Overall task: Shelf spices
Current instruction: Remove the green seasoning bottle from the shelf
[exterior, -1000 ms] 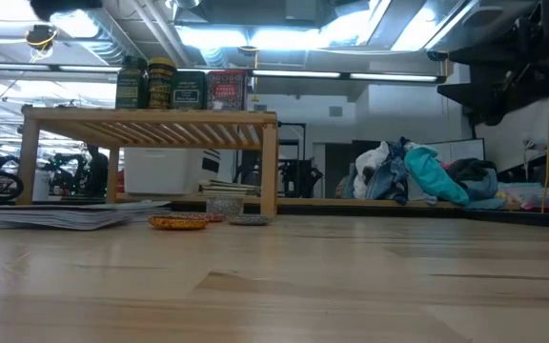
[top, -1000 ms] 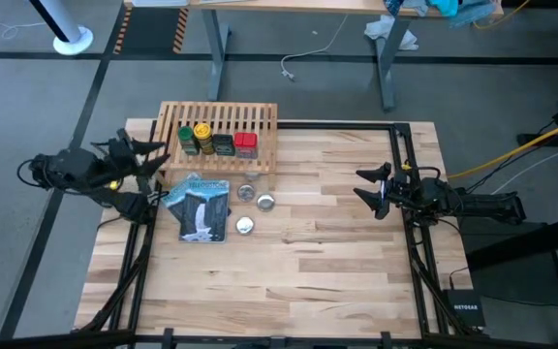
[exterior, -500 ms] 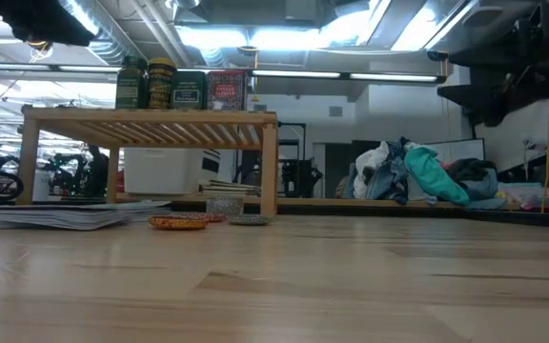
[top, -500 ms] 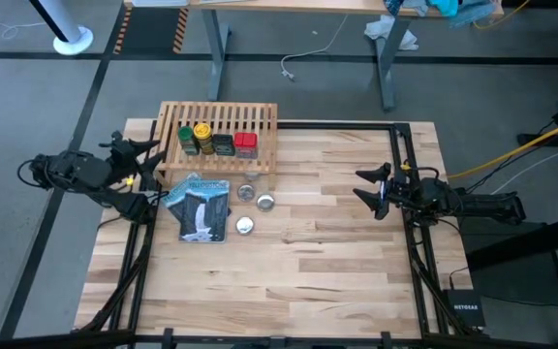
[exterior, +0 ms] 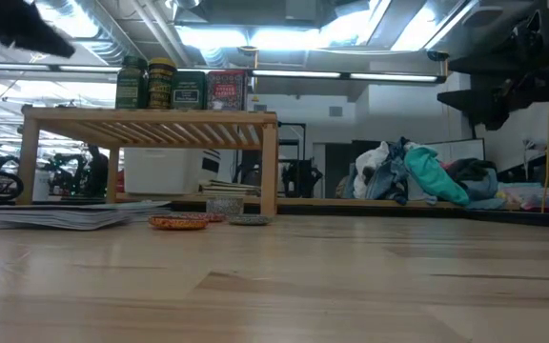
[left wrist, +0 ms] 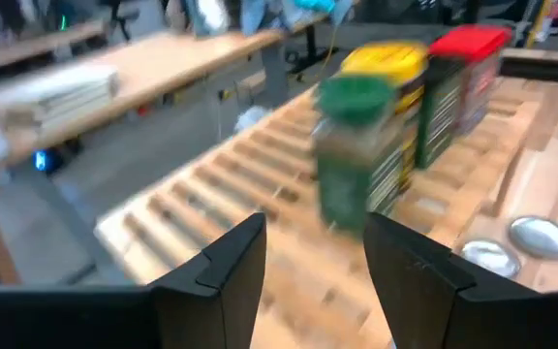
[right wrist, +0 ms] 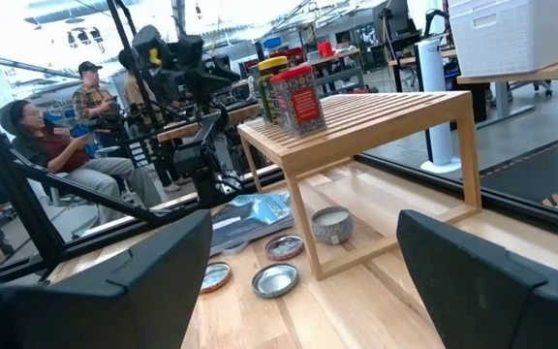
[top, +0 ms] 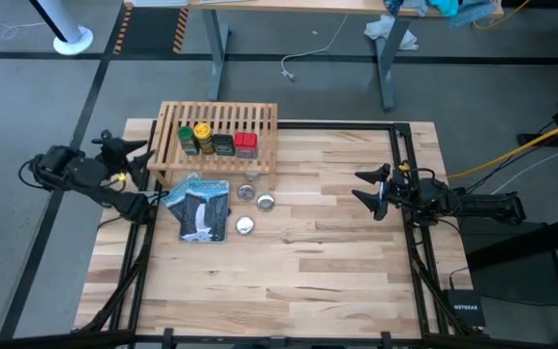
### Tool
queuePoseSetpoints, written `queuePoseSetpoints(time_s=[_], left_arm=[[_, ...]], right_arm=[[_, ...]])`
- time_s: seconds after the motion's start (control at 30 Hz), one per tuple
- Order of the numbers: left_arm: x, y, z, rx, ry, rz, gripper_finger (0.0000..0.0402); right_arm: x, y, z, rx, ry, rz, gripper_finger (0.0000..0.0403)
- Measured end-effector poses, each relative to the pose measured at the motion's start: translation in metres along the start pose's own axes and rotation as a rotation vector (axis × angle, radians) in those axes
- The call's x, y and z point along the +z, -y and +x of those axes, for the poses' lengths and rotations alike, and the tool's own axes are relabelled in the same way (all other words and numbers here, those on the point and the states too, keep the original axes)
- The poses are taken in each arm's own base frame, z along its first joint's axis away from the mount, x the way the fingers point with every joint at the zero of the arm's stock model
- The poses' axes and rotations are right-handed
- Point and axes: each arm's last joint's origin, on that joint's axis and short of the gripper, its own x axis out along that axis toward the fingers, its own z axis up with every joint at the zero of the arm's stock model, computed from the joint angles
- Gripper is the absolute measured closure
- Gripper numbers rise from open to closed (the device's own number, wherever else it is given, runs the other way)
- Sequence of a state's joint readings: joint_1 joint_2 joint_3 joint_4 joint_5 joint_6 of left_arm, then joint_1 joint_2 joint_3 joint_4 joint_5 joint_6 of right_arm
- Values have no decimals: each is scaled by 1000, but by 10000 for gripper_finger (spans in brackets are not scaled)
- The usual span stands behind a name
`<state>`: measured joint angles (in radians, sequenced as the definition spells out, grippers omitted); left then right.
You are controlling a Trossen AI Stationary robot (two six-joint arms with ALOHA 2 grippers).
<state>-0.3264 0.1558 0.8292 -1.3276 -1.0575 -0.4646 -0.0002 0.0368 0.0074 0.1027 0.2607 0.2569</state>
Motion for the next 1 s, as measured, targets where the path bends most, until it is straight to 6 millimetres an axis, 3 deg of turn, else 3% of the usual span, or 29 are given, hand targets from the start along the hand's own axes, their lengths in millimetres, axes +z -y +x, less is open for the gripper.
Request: queuePoseSetpoints(time_s=[0.2, 0.33, 1.0], left_arm=[[-14, -21, -8, -114, 26, -195, 233], [-16, -19, -6, -162, -4, -255, 233], [-11, -15, -2, -218, 12, -194, 233]], right_arm=[[0, 0, 0, -1, 1, 0, 68], [0, 1, 0, -21, 5, -1, 68], [-3, 2, 0, -43, -27, -11, 68]])
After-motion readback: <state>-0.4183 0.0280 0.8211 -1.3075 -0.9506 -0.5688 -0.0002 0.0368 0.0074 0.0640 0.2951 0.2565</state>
